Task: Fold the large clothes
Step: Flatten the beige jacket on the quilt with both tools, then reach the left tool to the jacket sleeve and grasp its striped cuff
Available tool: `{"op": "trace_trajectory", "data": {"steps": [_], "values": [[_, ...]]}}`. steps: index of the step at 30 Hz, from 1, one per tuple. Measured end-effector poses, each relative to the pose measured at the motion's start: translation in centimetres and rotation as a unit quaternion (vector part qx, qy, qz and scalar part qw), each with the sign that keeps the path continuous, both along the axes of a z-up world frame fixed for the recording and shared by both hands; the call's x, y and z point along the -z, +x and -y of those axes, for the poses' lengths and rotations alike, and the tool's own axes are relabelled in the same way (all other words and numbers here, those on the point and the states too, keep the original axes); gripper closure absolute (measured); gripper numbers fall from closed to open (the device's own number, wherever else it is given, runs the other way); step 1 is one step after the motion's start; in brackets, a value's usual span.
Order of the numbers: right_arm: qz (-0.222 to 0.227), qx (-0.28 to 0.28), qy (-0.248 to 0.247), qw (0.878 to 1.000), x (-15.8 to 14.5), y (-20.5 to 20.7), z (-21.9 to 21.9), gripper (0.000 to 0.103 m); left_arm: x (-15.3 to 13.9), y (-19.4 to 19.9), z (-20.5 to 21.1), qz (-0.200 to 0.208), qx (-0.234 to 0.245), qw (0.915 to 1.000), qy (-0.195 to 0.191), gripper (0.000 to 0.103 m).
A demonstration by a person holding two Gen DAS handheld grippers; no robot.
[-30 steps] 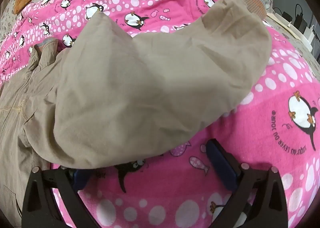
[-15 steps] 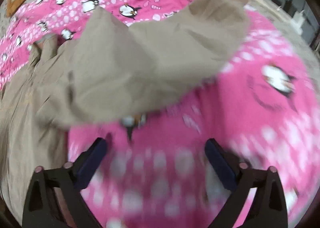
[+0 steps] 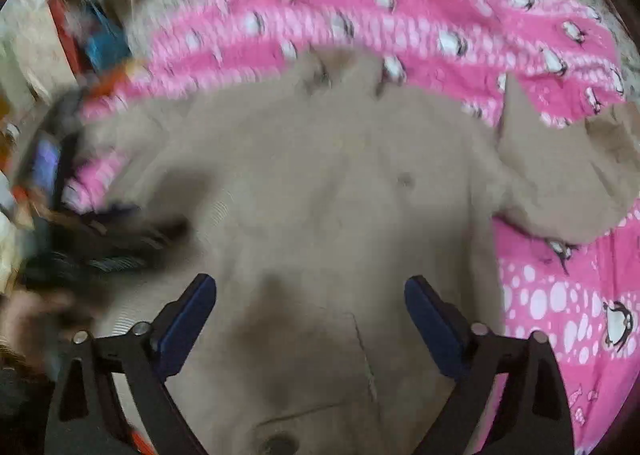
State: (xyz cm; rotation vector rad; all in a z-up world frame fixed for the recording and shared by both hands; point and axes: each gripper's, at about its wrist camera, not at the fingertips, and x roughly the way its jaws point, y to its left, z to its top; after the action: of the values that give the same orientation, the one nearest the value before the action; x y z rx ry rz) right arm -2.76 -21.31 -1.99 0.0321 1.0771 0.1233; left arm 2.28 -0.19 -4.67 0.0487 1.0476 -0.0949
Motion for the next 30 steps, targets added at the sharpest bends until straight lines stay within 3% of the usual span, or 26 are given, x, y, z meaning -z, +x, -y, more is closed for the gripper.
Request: {"op": "trace_trajectory", "data": {"steps": [1,3,8,12,14,15,18,21,23,25,30], "values": [[-0.032,0.047,-0.028,0.998,1.4,0.4,1.4,0.008,0.0,0.0,0.1,0.001,0.0,1.0,0.0,0.014],[-0.031,0.079,0.011,0.996,1.4,0.0,3.0,0.004,0.0,0.2,0.2,0.001,-0.001,1.0,0.0,0.014],[-0.031,0.069,-0.033,0.997,2.0,-0.2,1.3,0.001,0.0,0.4,0.4,0.001,-0.003,1.0,0.006,0.014],[-0.038,0.074,-0.032,0.996,1.3,0.5,1.8,0.0,0.1,0.2,0.1,0.003,-0.003,1.0,0.002,0.014],[-0.012,0.092,-0.042,0.995,0.3,0.5,2.1,0.001,0.1,0.1,0.1,0.005,-0.003,1.0,0.004,0.014],[0.023,0.088,-0.032,0.995,-0.8,0.2,1.9,0.001,0.1,0.1,0.1,0.006,-0.003,1.0,0.005,0.014],[0.062,0.062,0.013,0.996,-2.0,0.7,0.7,0.001,0.0,0.2,0.1,0.006,-0.004,1.0,0.006,0.014],[0.03,0.035,0.008,0.999,-0.6,1.5,-1.0,0.001,0.0,0.1,0.1,0.008,-0.003,0.9999,0.008,0.014],[-0.033,0.021,-0.021,0.999,1.8,2.1,-1.7,0.001,0.0,0.1,0.2,0.009,-0.003,0.9999,0.009,0.014],[-0.014,0.011,-0.044,0.999,1.8,2.0,-2.0,0.0,0.1,0.0,0.2,0.013,-0.004,0.9999,0.011,0.014],[-0.025,0.008,-0.034,0.999,2.1,2.7,-1.5,0.0,0.1,0.0,0.2,0.022,-0.003,0.9997,0.011,0.014]]}}
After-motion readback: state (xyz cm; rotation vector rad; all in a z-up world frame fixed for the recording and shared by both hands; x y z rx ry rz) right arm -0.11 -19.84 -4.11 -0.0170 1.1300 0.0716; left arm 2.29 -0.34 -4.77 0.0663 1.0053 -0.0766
